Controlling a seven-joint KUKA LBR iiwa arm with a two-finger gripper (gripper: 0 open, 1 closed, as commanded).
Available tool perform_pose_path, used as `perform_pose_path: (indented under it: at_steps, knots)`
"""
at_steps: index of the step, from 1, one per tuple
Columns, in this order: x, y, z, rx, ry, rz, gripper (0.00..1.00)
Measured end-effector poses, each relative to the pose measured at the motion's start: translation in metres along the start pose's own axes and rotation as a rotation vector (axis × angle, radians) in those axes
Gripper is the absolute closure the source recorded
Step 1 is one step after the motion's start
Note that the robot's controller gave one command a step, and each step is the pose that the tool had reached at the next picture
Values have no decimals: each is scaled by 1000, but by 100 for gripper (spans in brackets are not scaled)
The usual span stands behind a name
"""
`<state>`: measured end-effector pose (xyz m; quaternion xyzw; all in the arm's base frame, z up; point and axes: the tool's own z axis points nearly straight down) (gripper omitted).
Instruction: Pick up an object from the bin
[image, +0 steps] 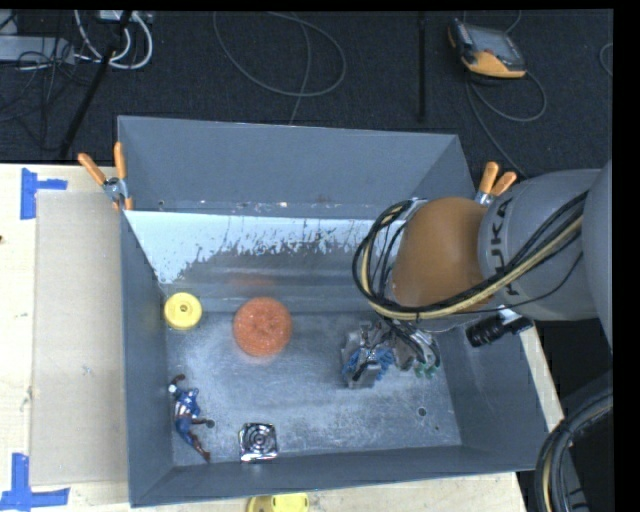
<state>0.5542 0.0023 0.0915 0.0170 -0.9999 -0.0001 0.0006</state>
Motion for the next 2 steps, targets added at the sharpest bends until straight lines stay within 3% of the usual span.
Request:
perform_pose_path:
  at_steps: [2]
  knots:
    - [0, 0, 0, 0, 0, 0, 100]
